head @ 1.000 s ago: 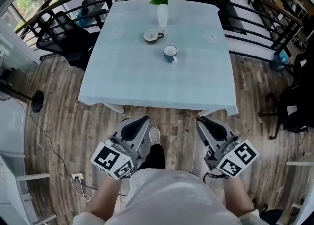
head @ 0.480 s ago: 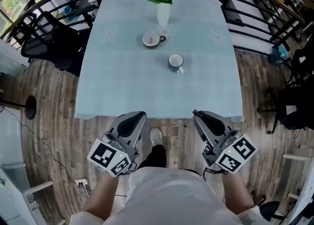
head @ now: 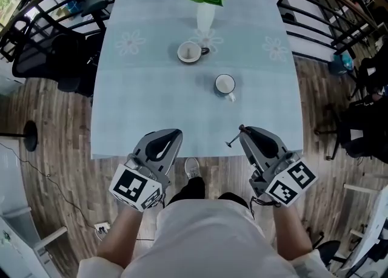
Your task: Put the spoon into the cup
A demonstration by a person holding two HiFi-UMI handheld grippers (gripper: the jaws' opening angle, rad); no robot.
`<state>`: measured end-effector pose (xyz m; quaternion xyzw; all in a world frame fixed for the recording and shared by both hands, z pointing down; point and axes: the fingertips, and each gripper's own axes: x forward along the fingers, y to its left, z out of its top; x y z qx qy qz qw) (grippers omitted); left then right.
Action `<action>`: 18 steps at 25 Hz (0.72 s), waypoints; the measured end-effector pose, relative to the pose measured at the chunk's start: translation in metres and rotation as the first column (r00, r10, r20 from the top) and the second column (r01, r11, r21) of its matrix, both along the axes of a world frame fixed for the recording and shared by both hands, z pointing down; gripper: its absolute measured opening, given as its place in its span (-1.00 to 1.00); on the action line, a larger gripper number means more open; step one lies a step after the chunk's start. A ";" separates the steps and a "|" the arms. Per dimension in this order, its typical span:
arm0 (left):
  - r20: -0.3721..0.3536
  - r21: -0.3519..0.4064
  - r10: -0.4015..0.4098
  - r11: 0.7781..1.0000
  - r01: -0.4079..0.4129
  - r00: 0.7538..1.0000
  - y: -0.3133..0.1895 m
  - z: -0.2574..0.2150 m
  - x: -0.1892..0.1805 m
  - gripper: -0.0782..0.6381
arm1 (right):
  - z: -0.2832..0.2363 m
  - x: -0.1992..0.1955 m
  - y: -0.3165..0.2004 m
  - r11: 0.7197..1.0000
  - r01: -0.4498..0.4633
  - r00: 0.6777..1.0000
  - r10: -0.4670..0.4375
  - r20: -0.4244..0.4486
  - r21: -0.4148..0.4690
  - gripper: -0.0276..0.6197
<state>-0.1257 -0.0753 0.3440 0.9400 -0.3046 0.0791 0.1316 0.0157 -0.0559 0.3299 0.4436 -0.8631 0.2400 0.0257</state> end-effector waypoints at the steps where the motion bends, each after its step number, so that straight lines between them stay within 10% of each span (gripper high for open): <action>1: 0.008 0.005 0.008 1.000 -0.008 1.000 -0.005 0.001 0.000 -0.73 | 0.002 -0.001 -0.006 1.000 -0.004 1.000 0.004 -0.002 -0.004 -0.74; 18: 0.004 -0.039 0.005 0.999 -0.005 1.000 -0.066 0.023 0.009 -0.73 | 0.016 0.006 -0.092 1.000 0.004 1.000 -0.004 0.021 -0.017 -0.74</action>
